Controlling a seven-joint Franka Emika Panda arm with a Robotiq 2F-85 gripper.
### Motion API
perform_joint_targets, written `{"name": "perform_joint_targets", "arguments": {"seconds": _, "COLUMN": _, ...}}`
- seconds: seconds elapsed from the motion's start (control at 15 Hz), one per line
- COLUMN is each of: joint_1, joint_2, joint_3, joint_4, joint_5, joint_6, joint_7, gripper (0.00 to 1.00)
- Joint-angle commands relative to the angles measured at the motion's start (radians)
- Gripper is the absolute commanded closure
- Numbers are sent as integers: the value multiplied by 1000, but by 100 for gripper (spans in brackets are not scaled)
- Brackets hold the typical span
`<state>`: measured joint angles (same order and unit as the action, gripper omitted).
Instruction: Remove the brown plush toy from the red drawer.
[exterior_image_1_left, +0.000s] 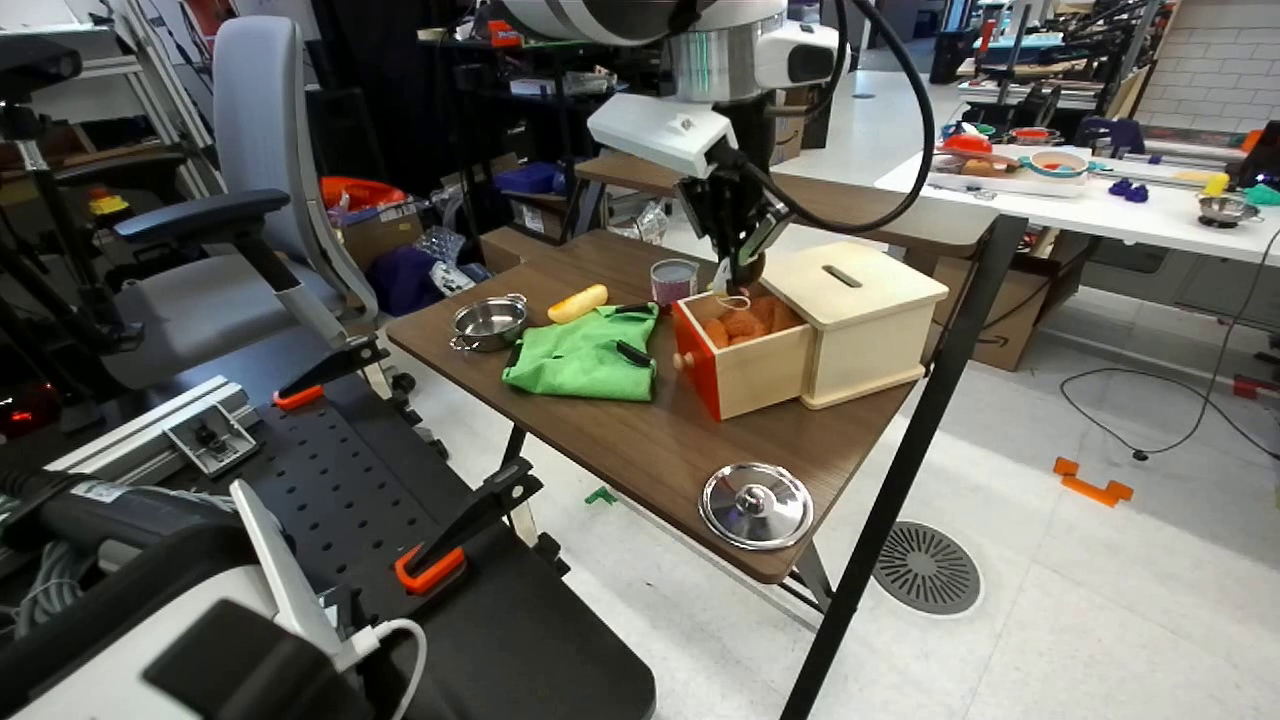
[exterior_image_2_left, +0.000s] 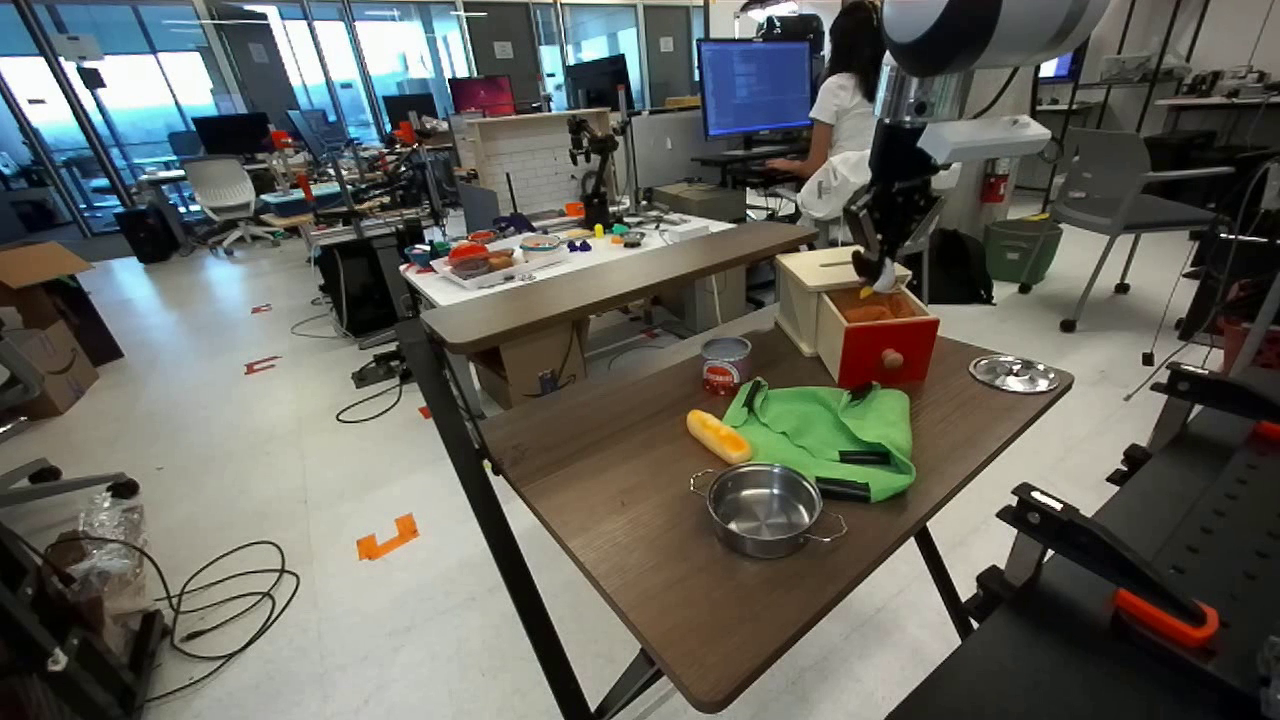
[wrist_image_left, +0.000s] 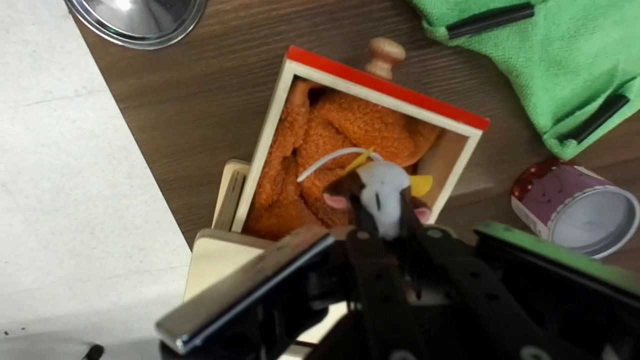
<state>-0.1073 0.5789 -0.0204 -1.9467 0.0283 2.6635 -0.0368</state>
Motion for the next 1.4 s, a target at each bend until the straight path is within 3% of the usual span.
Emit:
{"name": "perform_joint_targets", "arguments": {"seconds": 0.0, "joint_1": -50, "joint_2": -160, "joint_3": 58, "joint_4": -165, "joint_5": 52, "joint_6": -69, "joint_7": -99, "gripper": 97}}
{"name": "perform_joint_targets", "arguments": {"seconds": 0.27, "joint_1": -49, "joint_2": -244, "joint_3": 47, "joint_4": -310, "joint_5": 59, "joint_6": -102, "joint_7": -164, "gripper": 97}}
{"name": "perform_joint_targets", "arguments": {"seconds": 0.6, "joint_1": -48, "joint_2": -223, "joint_3": 20, "joint_4": -389, "joint_5": 51, "joint_6": -76, "joint_7": -175, "gripper": 97}}
{"name": "perform_joint_targets", "arguments": {"seconds": 0.93, "joint_1": -57, "joint_2": -146, "joint_3": 2, "joint_4": -408, "joint_5": 37, "joint_6": -57, "joint_7": -169, "gripper": 97}}
{"name": "perform_joint_targets", "arguments": {"seconds": 1.33, "joint_1": -51, "joint_2": -38, "joint_3": -27, "joint_4": -353, "joint_5": 16, "joint_6": 18, "joint_7": -138, "gripper": 97}}
